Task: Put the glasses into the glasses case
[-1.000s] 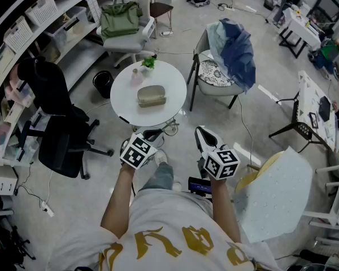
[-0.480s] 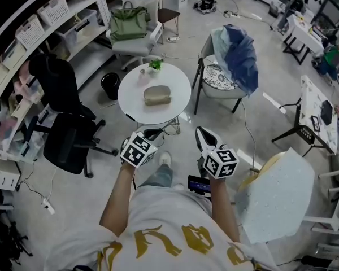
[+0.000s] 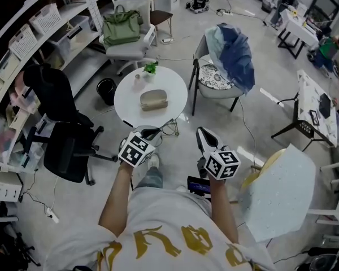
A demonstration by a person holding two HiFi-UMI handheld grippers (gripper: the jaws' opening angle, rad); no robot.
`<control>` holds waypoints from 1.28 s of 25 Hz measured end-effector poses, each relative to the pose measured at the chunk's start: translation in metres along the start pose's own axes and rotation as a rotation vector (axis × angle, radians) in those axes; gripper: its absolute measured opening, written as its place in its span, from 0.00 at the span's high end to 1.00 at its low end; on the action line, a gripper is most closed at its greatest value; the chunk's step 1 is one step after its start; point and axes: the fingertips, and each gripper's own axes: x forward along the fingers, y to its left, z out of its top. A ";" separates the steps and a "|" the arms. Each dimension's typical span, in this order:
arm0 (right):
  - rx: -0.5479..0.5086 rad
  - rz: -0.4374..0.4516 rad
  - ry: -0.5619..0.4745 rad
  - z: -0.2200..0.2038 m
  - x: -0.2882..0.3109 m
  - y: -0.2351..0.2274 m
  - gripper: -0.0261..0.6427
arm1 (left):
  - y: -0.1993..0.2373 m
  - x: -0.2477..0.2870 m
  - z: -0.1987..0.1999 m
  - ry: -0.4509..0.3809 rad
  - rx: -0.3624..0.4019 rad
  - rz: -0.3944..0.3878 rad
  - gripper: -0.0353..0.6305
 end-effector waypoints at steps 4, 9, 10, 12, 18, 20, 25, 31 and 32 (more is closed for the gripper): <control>0.022 -0.029 0.003 0.002 0.022 -0.007 0.92 | 0.026 0.010 0.003 -0.032 -0.028 -0.029 0.92; 0.043 -0.086 0.032 -0.004 0.069 -0.012 0.92 | 0.072 0.031 -0.009 -0.010 -0.024 -0.081 0.92; 0.044 -0.095 0.041 -0.005 0.081 -0.011 0.92 | 0.084 0.036 -0.010 -0.004 -0.021 -0.091 0.92; 0.047 -0.115 0.058 -0.007 0.104 -0.007 0.92 | 0.108 0.043 -0.013 0.003 -0.008 -0.110 0.92; 0.064 -0.185 0.086 -0.015 0.173 -0.004 0.92 | 0.173 0.061 -0.029 0.034 0.018 -0.178 0.92; 0.061 -0.212 0.095 -0.018 0.191 -0.002 0.92 | 0.194 0.066 -0.033 0.040 0.036 -0.193 0.92; 0.030 -0.295 0.135 -0.018 0.213 0.002 0.92 | 0.227 0.080 -0.043 0.042 0.075 -0.244 0.92; 0.019 -0.347 0.129 -0.012 0.219 0.005 0.92 | 0.237 0.094 -0.045 0.039 0.085 -0.295 0.92; 0.022 -0.351 0.128 -0.012 0.219 0.004 0.92 | 0.237 0.096 -0.044 0.037 0.089 -0.298 0.92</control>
